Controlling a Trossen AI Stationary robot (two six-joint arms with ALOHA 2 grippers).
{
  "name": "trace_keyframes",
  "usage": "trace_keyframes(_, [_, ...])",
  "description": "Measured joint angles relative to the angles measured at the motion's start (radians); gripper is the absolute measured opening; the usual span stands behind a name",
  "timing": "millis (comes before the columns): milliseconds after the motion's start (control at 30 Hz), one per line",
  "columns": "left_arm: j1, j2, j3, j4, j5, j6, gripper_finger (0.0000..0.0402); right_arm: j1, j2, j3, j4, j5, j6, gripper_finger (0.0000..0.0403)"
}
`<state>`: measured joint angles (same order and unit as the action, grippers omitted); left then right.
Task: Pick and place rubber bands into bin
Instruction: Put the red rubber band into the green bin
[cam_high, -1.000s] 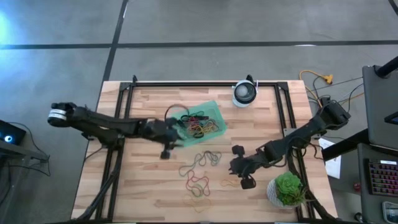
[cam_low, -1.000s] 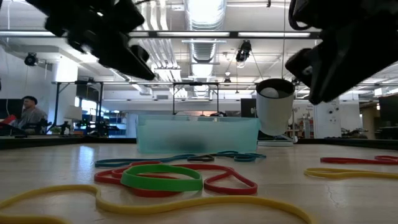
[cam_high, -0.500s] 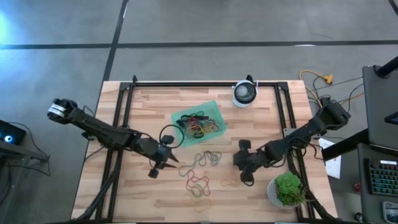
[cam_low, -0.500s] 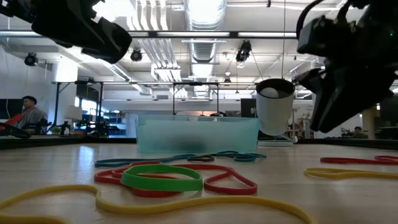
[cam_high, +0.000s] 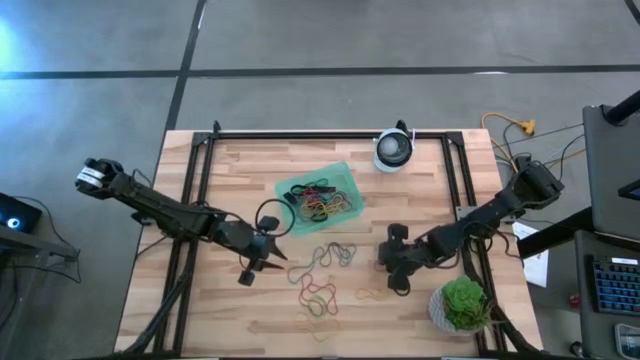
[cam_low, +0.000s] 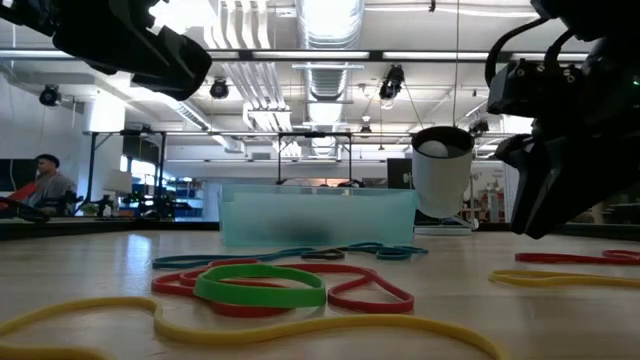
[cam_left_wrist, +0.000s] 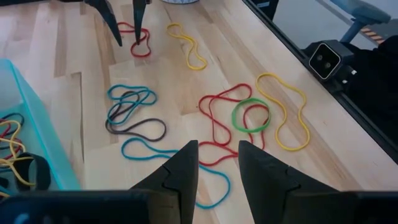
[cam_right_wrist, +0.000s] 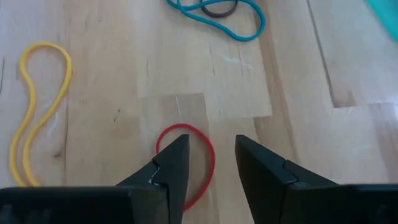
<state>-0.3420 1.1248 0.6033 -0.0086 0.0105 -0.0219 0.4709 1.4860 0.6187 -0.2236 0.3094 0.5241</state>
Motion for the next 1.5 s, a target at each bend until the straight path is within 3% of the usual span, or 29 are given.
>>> trace_keyframes(333, [0.000,0.000,-0.001,0.001,0.000,-0.002,0.0100,0.000,0.000,-0.078,0.126,-0.014,0.005,0.0112])
trace_keyframes(567, [0.000,0.000,-0.002,0.000,0.000,-0.002,0.0100,0.000,-0.003,-0.141,0.182,-0.017,0.091,0.0100])
trace_keyframes(833, [0.000,0.000,-0.002,0.001,-0.002,-0.001,0.0100,-0.001,-0.002,-0.145,0.175,-0.015,0.095,0.0063])
trace_keyframes(1067, [0.000,0.000,-0.003,0.000,-0.003,-0.001,0.0100,0.000,-0.001,-0.146,0.175,-0.015,0.052,0.0013])
trace_keyframes(1500, [0.000,0.000,-0.003,0.001,-0.004,-0.001,0.0100,0.012,0.008,-0.135,0.353,-0.022,-0.206,0.0008])
